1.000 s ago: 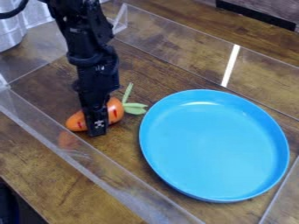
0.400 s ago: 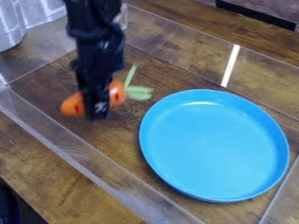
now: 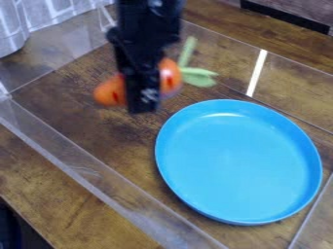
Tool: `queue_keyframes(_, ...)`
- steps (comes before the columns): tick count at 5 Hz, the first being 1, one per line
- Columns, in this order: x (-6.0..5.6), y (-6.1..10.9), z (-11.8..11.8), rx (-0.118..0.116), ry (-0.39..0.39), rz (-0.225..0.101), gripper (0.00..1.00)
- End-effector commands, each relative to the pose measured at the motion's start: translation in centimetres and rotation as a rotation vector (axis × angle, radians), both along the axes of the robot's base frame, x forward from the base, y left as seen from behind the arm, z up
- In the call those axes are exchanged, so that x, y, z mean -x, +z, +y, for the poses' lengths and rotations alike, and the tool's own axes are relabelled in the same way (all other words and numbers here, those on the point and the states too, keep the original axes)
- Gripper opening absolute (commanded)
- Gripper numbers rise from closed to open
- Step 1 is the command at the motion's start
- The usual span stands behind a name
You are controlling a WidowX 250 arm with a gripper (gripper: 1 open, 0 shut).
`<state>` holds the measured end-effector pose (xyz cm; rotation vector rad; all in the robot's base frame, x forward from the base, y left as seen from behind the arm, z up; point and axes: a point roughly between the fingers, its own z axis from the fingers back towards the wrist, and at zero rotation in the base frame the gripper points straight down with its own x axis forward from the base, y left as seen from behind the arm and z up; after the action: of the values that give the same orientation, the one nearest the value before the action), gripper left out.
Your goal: Put the carrot in the blue tray
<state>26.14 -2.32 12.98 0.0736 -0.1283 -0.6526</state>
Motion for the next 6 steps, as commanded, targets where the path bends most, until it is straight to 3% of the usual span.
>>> queue_keyframes(1, -0.2, 1.7, -4.0, 0.01, -0.031, -0.089, 0.0)
queue_keyframes(3, -0.7, -2.5, -9.1, -0.006, -0.111, -0.083, 0.0)
queue_keyframes(4, -1.1, -0.5, -6.2, -0.015, -0.06, -0.11, 0.0)
queue_keyframes(5, -2.2, 1.5, -2.7, -0.045, -0.043, -0.108, 0.0)
queue_keyframes(6, -2.6, 1.2, -2.0, -0.055, -0.046, -0.124, 0.0)
